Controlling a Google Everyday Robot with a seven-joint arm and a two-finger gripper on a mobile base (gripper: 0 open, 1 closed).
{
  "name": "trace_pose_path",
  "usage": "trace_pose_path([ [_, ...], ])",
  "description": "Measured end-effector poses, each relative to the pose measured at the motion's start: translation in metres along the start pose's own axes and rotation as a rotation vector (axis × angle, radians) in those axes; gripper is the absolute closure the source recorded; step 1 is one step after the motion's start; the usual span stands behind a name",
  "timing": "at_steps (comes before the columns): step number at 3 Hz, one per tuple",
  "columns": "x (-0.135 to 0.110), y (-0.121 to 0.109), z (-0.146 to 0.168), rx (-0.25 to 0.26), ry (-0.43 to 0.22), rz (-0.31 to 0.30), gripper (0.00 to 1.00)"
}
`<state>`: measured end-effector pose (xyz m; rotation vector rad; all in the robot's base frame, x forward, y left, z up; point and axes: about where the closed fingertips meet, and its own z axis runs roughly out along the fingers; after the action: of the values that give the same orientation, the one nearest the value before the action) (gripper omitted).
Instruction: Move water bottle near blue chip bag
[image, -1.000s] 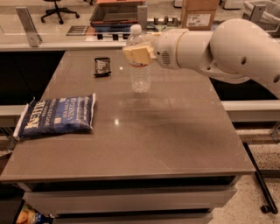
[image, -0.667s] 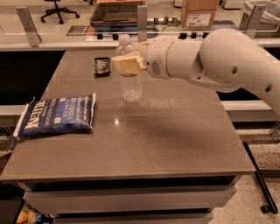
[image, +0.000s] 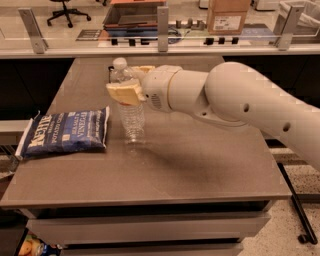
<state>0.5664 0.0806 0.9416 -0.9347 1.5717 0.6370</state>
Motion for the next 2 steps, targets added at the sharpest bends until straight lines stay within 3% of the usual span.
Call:
trace_pose_path([
  [1, -0.0025, 0.0057, 0.003, -0.007, -0.003, -0.005, 0.84],
  [2, -0.0037, 0.0076, 0.0038, -0.009, -0.003, -0.007, 0.6],
])
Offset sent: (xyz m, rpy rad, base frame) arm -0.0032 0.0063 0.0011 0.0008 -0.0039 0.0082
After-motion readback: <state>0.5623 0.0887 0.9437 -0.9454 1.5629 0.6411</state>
